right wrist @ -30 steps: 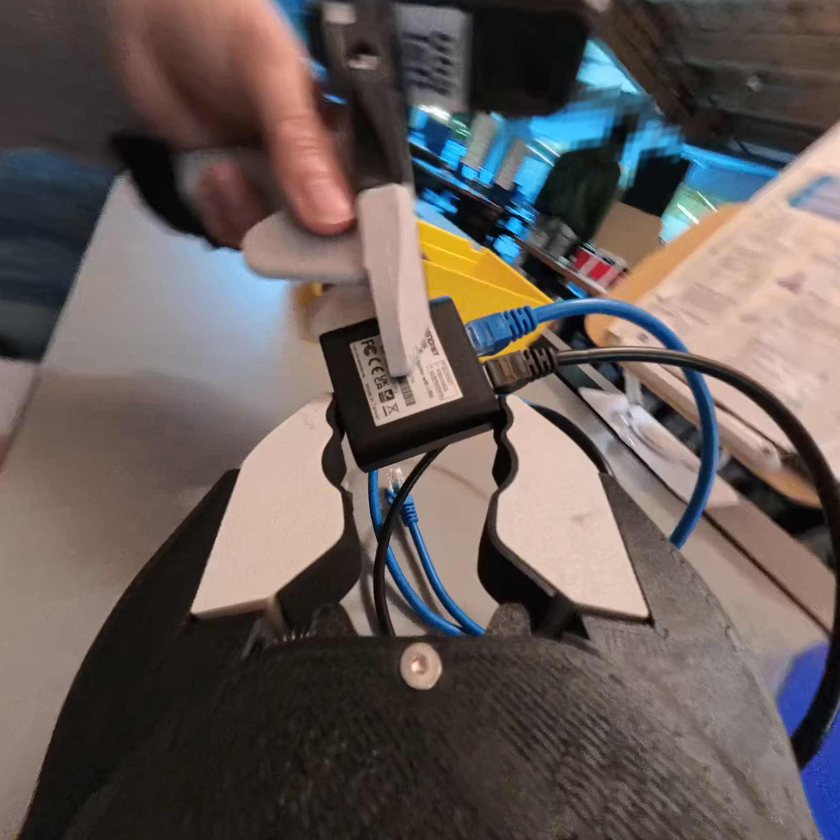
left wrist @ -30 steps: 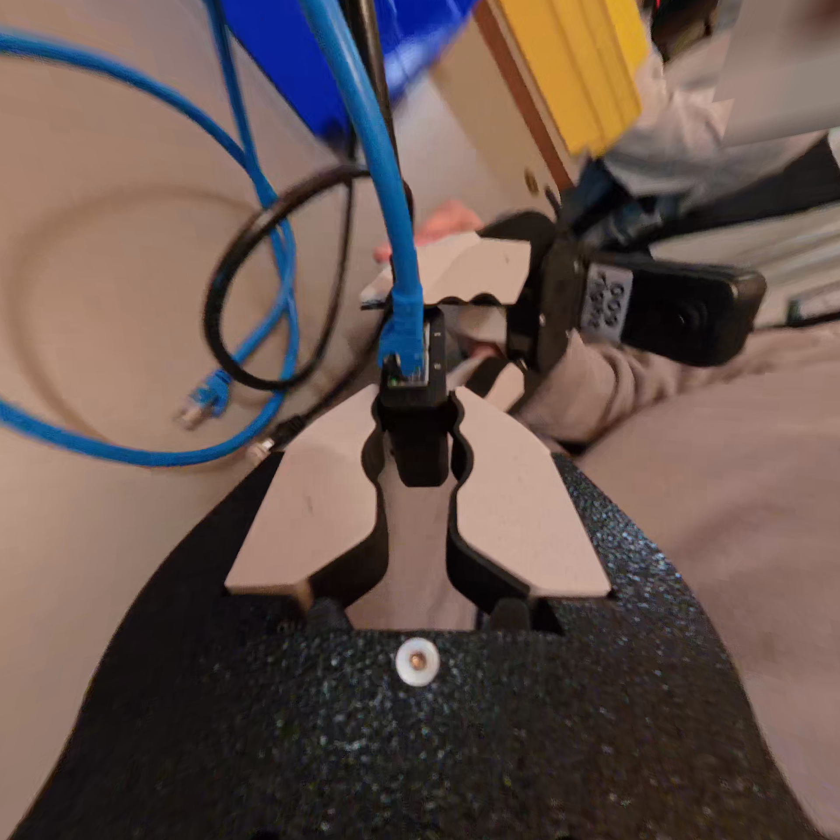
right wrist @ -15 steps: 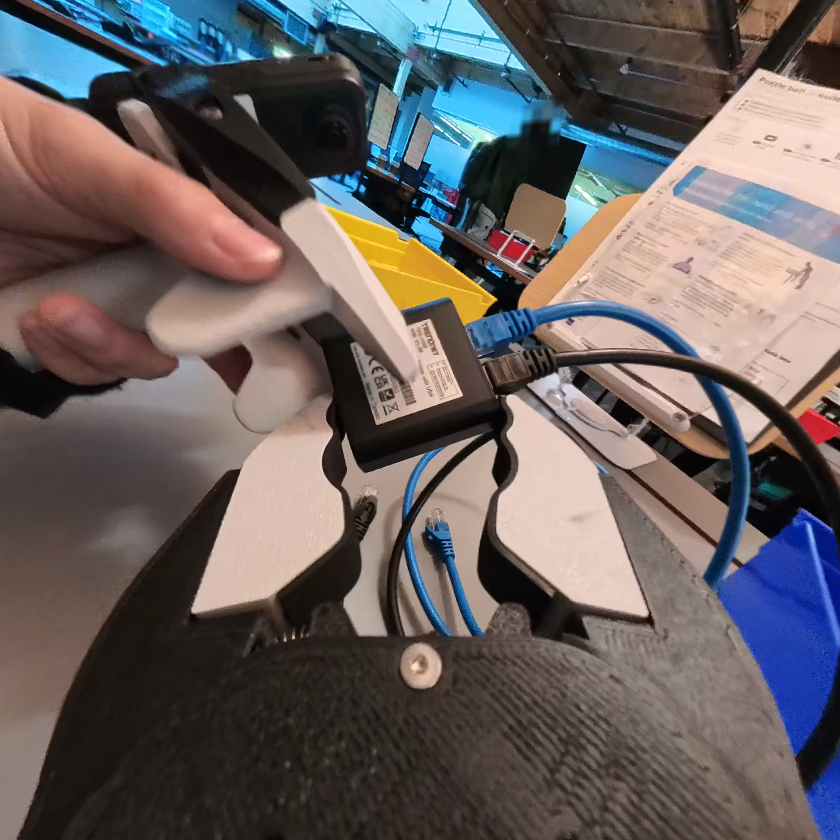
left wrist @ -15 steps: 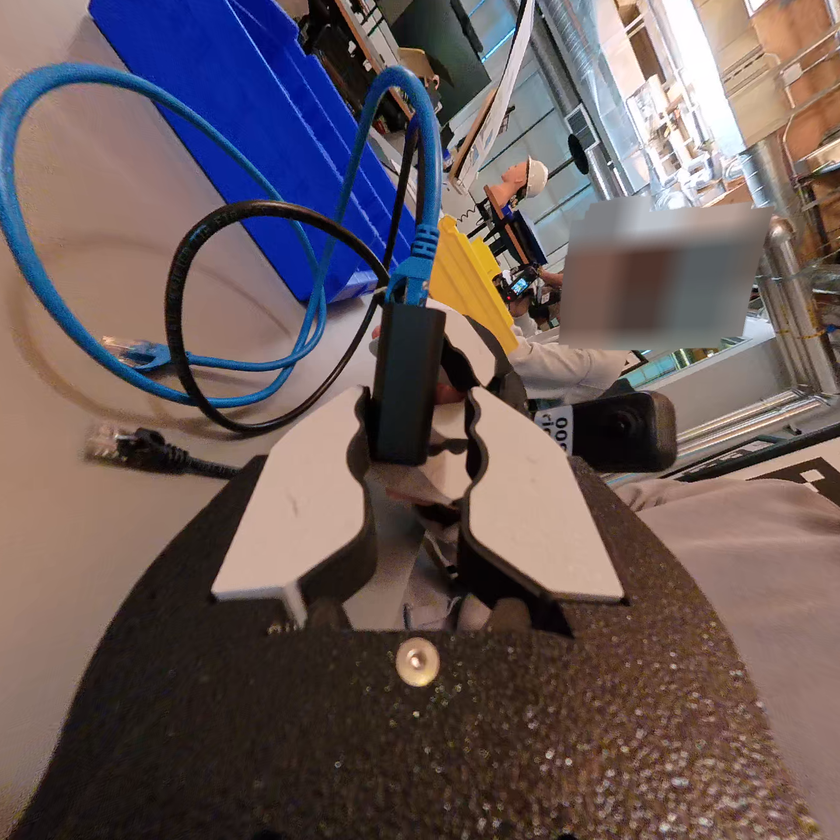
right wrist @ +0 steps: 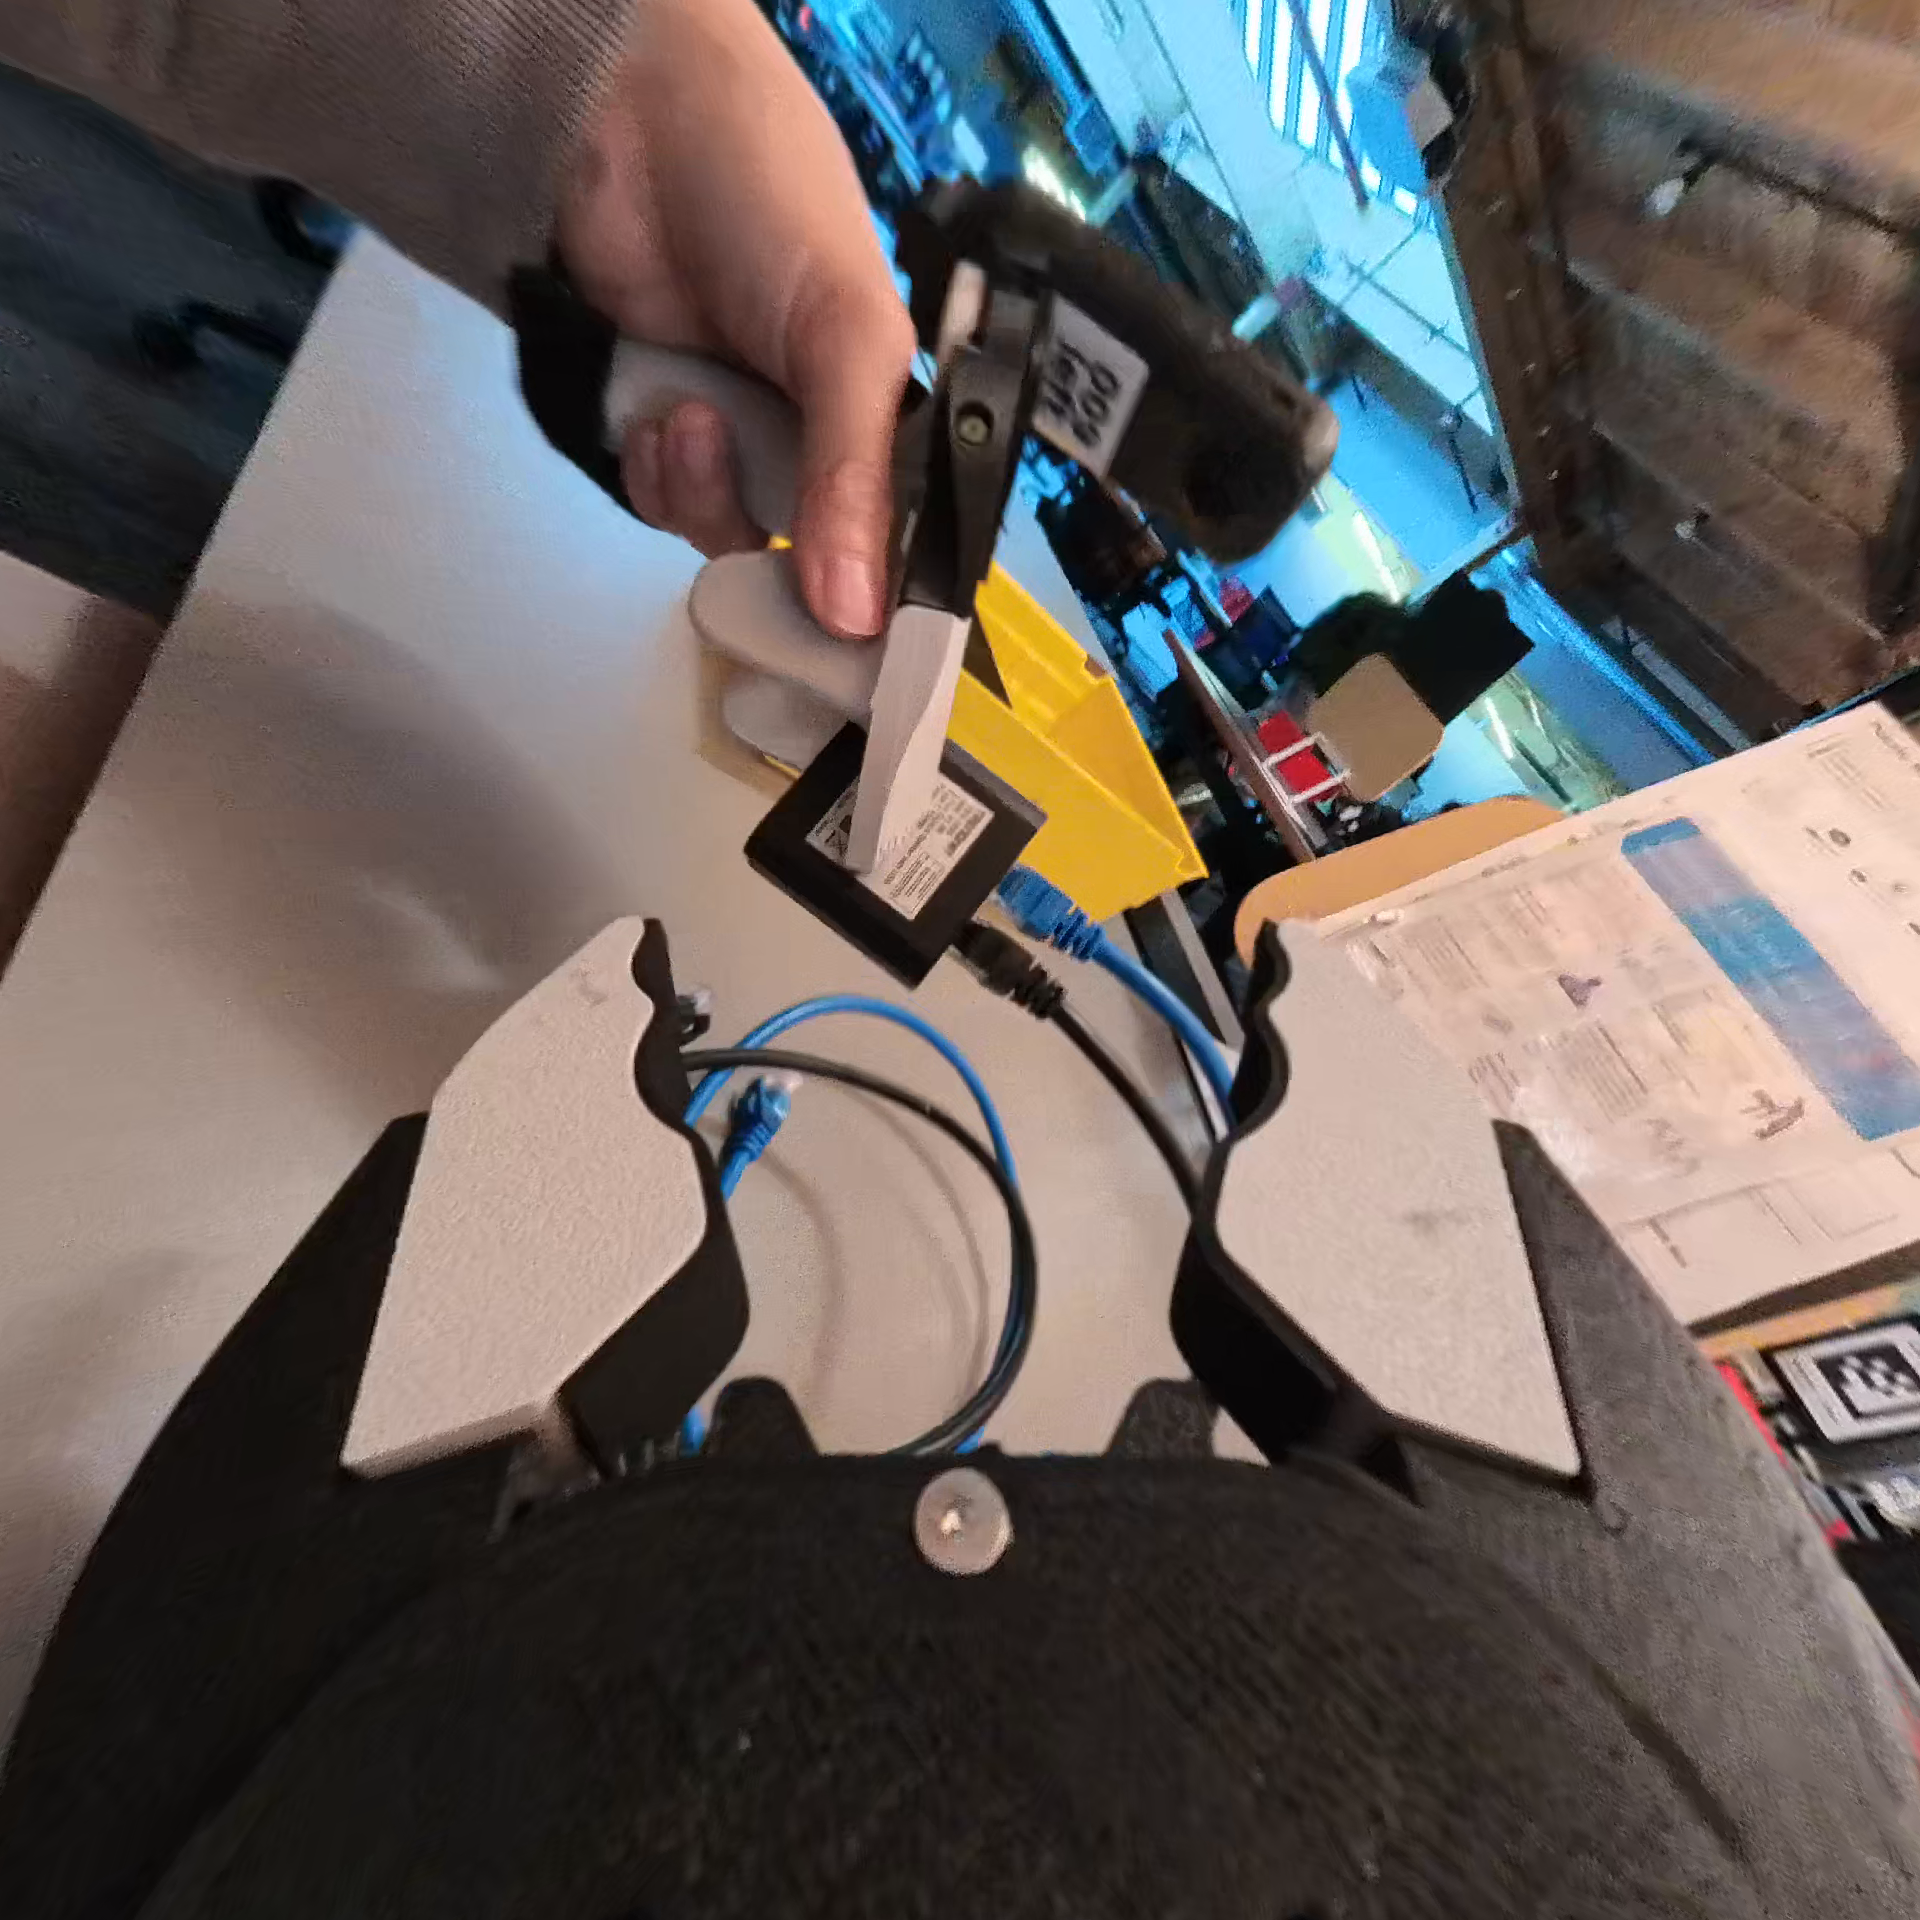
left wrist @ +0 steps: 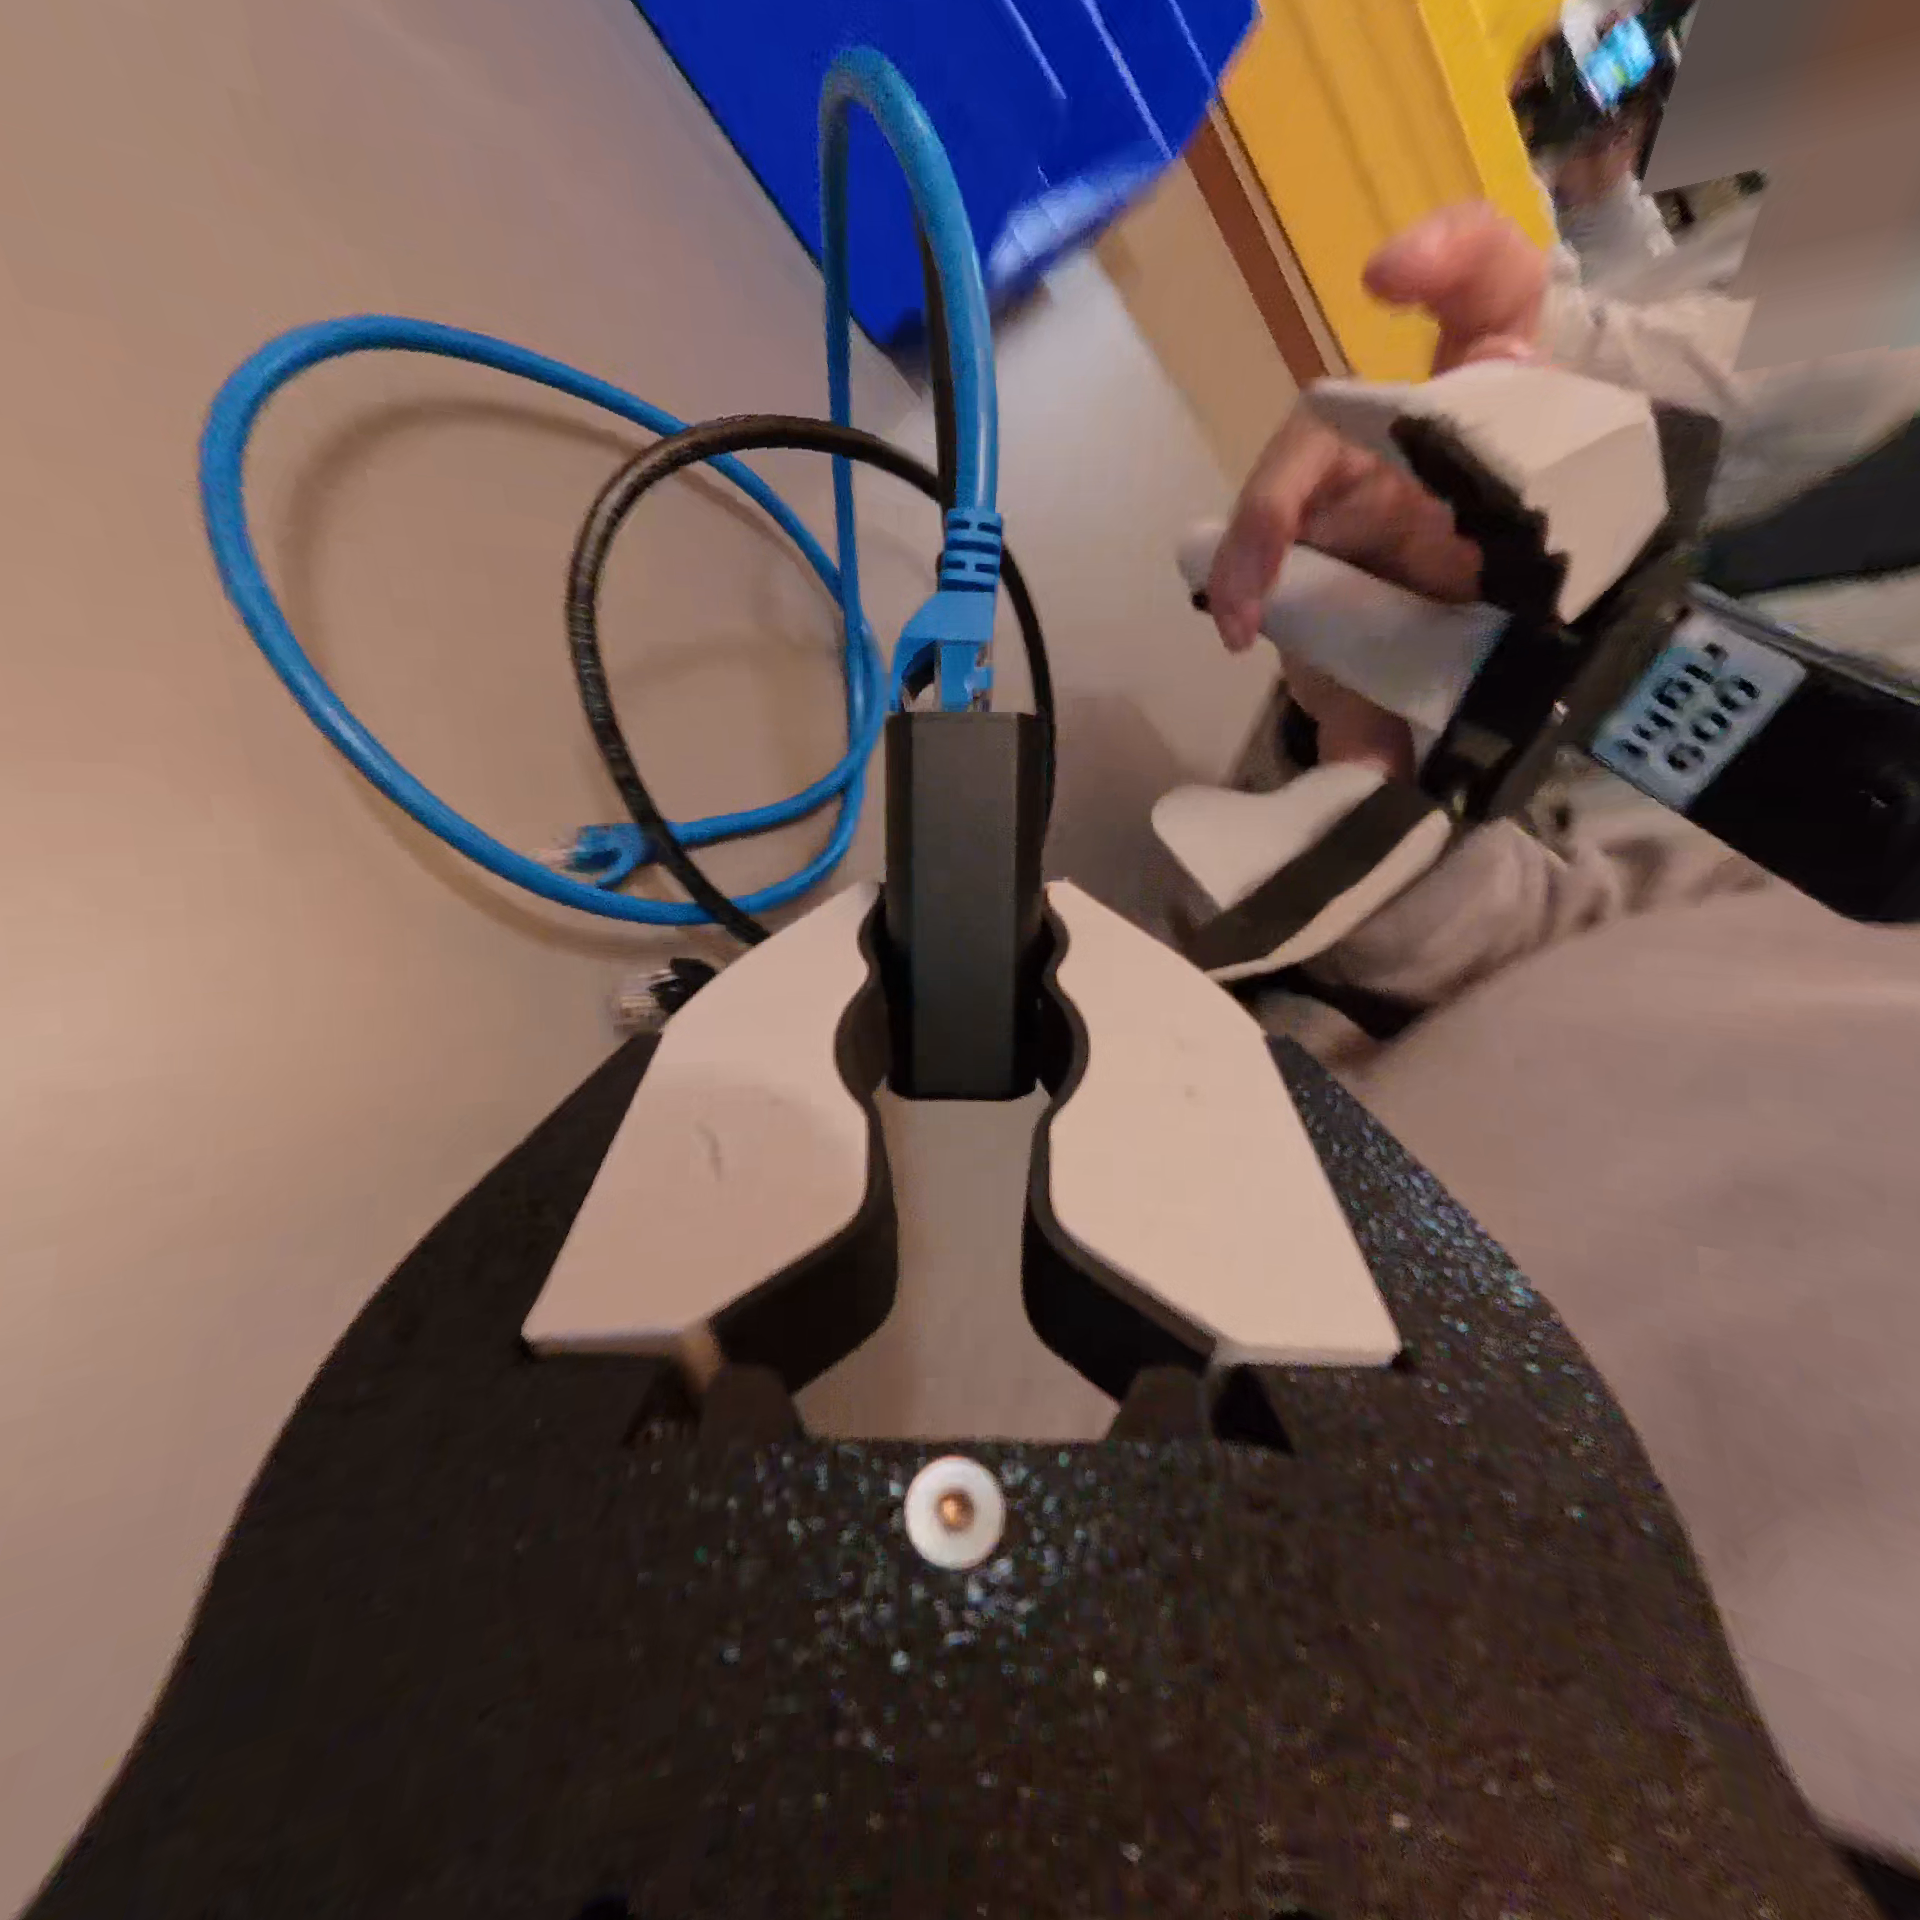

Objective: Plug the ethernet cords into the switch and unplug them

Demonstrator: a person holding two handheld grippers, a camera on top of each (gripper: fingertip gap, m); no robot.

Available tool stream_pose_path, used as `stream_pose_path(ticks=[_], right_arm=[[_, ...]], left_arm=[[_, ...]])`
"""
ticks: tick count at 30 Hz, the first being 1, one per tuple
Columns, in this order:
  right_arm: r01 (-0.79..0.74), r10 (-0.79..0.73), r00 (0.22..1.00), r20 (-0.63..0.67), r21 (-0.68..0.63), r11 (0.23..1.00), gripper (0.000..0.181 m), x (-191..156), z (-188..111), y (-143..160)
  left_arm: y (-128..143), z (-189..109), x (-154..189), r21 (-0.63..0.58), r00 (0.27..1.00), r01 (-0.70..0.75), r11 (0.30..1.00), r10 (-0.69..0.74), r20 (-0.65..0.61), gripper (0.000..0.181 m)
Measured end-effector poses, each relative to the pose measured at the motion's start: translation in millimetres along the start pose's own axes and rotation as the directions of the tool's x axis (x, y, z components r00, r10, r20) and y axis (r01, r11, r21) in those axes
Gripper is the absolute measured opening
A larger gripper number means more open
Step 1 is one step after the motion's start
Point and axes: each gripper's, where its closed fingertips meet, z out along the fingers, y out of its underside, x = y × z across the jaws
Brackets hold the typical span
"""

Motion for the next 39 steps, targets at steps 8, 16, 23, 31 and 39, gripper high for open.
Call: stream_pose_path(ticks=[8,16,23,31,39], right_arm=[[-0.052,0.049,0.996,0.077,0.044,0.998,0.089,-9.3,-1.3,1.4],[-0.188,0.162,0.965,0.208,0.111,0.976,0.083,-18.7,-14.8,15.6],[-0.335,0.286,0.918,0.275,0.150,0.930,0.070,-20.6,-20.2,24.6],[-0.411,0.353,0.894,0.277,0.188,0.892,0.063,-18.7,-18.1,27.5],[-0.477,0.418,0.859,0.296,0.163,0.864,0.064,-22.8,-8.3,32.1]], left_arm=[[17.7,2.8,34.7,-0.422,0.963,-0.194,0.886,0.089,-0.256,0.023],[15.4,23.3,47.2,-0.541,0.867,-0.265,0.798,-0.049,-0.496,0.023],[9.1,40.8,51.2,-0.582,0.835,-0.337,0.740,-0.052,-0.549,0.023],[6.8,47.4,46.5,-0.619,0.819,-0.362,0.697,-0.080,-0.569,0.023],[5.3,51.6,41.2,-0.640,0.837,-0.340,0.690,-0.089,-0.540,0.023]])
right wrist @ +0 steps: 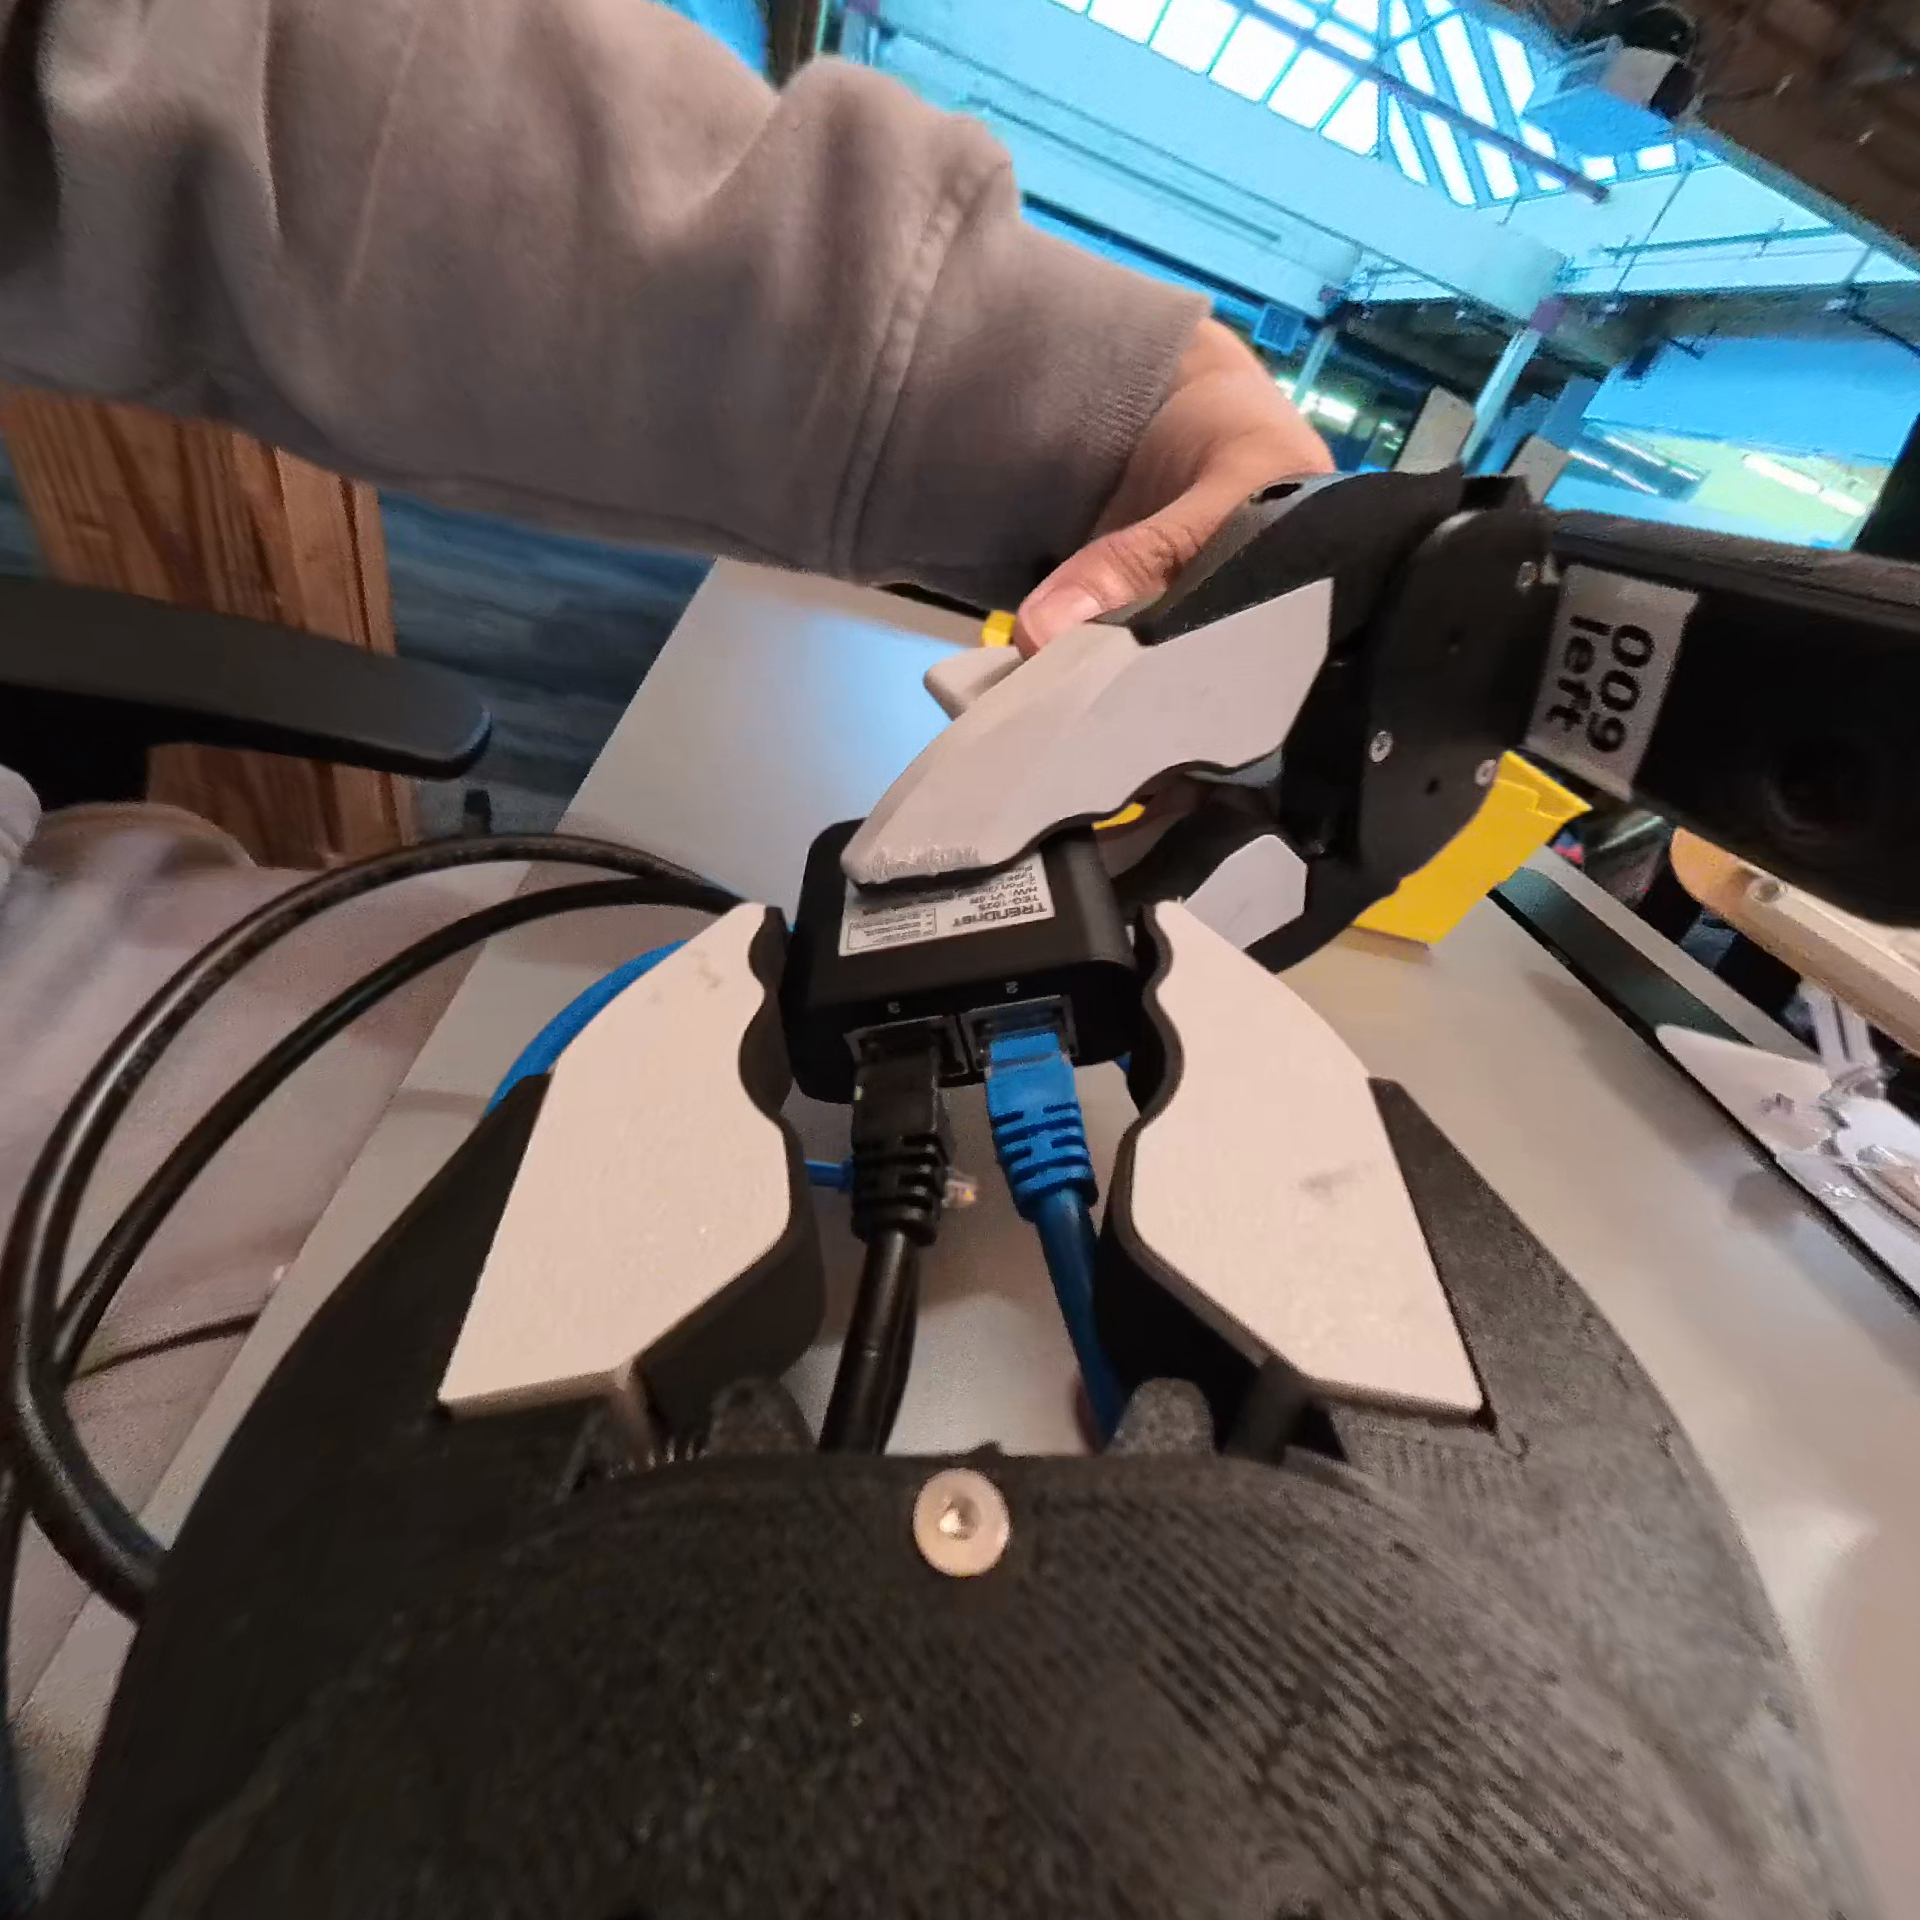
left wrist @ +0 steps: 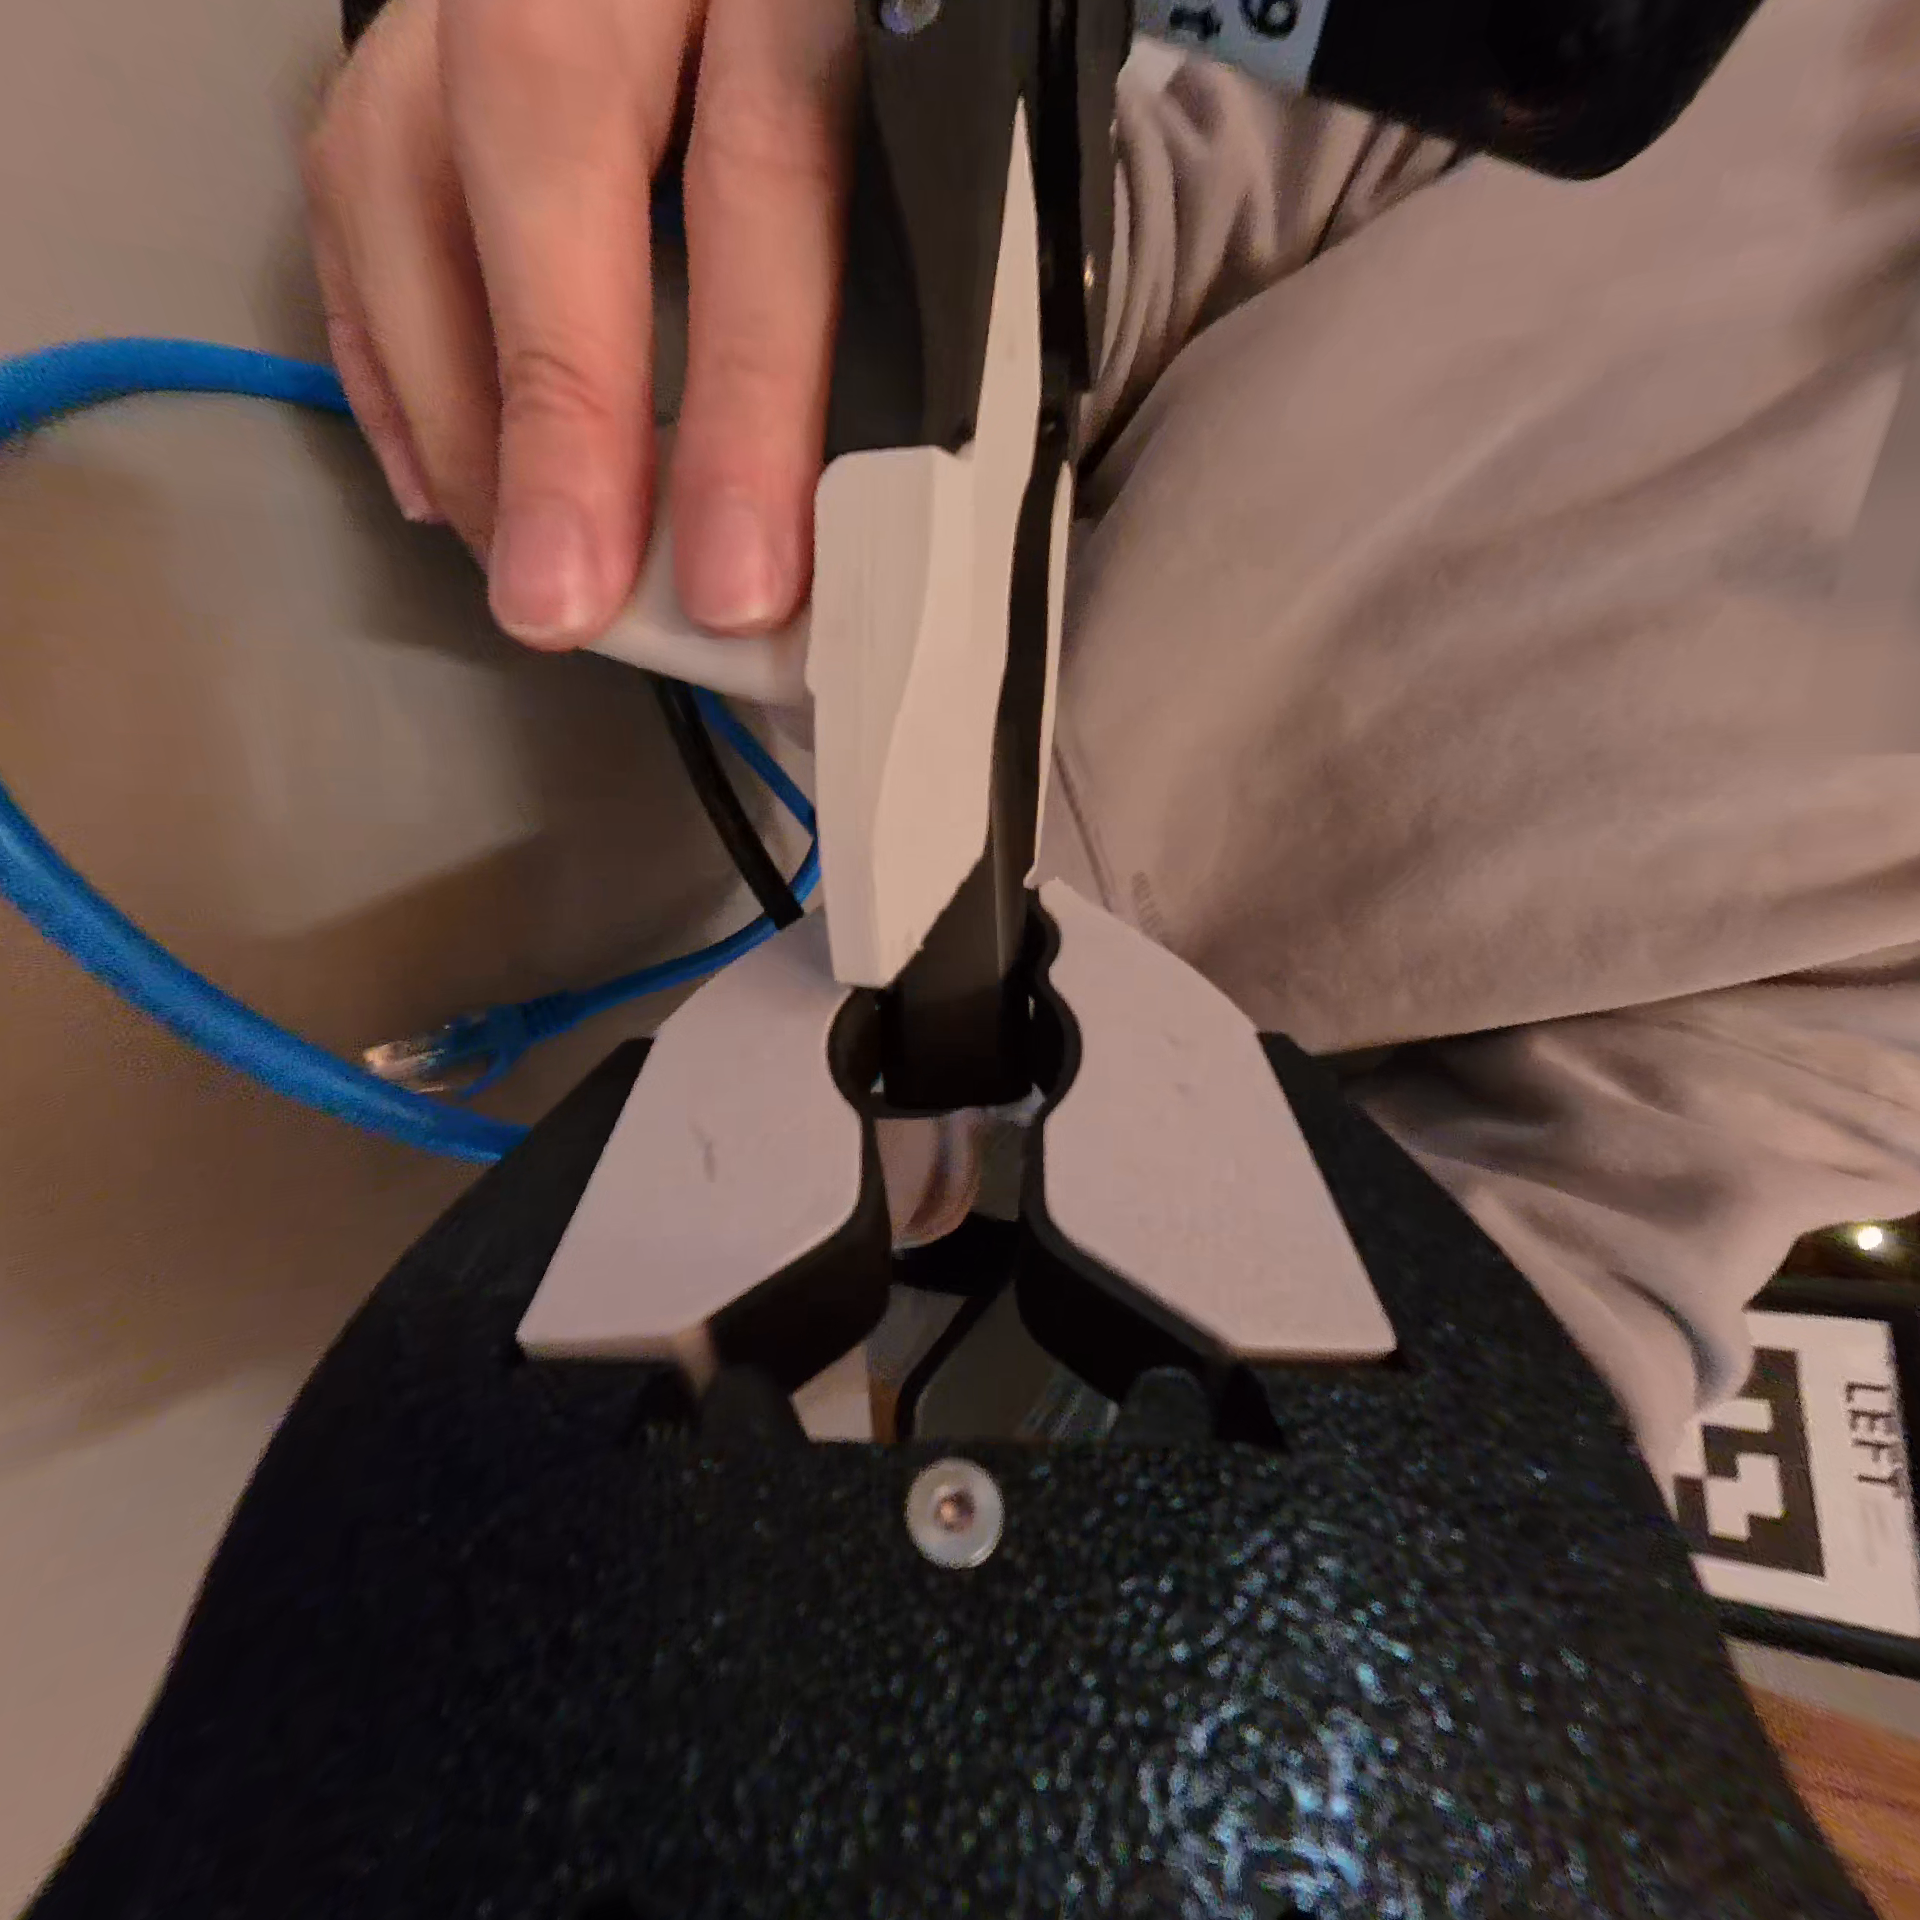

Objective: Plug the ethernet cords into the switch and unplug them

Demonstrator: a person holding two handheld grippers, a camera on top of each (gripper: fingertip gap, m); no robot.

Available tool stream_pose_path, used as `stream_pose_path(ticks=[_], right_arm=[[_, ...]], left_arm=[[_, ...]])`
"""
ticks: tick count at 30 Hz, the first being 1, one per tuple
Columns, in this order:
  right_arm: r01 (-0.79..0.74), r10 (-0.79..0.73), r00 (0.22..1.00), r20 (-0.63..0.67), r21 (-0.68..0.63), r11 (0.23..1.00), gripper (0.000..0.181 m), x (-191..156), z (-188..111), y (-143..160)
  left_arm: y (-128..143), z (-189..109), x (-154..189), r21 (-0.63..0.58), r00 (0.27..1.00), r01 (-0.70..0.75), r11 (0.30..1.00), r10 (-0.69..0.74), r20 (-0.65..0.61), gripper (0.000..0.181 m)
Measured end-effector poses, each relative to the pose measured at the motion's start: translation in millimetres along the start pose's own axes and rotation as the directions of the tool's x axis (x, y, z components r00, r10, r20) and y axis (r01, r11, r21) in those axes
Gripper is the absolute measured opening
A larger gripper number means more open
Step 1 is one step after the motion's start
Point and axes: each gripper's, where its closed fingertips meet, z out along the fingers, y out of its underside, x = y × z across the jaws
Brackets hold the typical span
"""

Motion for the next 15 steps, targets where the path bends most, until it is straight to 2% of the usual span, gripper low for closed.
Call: stream_pose_path(ticks=[2,4,8,13,15], right_arm=[[-0.019,0.019,1.000,-0.006,0.001,1.000,0.064,2.0,-1.6,1.6],[0.005,-0.005,1.000,-0.011,0.013,1.000,0.066,0.4,-2.0,1.6],[0.073,-0.076,0.995,-0.061,-0.042,0.996,0.073,6.4,-2.3,8.2],[0.119,-0.120,0.992,-0.034,-0.024,0.993,0.066,1.9,-2.6,7.2],[0.091,-0.092,0.994,-0.064,-0.021,0.996,0.066,7.1,-2.7,8.1]], left_arm=[[-5.3,-1.9,-0.1,0.039,0.999,0.036,0.999,-0.035,-0.013,0.023],[-4.8,0.1,-0.2,0.027,0.999,0.039,0.999,-0.038,-0.014,0.024],[-7.3,-0.3,-0.3,0.039,0.997,0.078,0.996,-0.076,-0.027,0.023],[-7.8,2.2,-0.5,0.040,0.996,0.089,0.995,-0.088,-0.019,0.023],[-13.1,-0.8,-2.2,0.086,0.998,0.062,0.994,-0.063,0.002,0.024]])
